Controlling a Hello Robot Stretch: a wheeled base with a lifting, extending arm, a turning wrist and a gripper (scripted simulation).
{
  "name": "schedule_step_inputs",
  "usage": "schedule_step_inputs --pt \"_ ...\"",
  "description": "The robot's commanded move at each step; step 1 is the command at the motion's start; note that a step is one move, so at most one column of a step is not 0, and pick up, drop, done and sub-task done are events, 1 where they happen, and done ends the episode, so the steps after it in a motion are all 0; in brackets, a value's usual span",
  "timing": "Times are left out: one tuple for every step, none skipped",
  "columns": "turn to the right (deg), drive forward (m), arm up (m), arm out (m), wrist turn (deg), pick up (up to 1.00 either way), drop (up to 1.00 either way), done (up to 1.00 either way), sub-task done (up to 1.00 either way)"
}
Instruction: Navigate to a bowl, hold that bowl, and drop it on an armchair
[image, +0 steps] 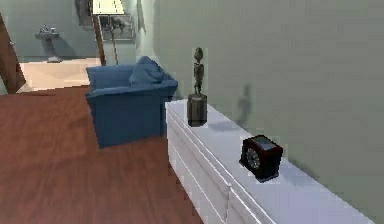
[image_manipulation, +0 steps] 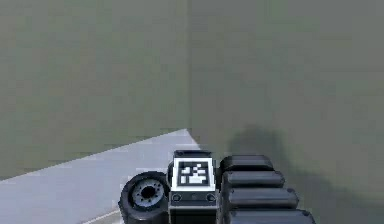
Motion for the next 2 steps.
schedule_step_inputs --pt "0.0 0.30 0.00 0.00 0.0 0.00 0.00 0.00 0.00" --pt "-42.0 0.00 0.00 0.00 0.0 0.00 0.00 0.00 0.00"
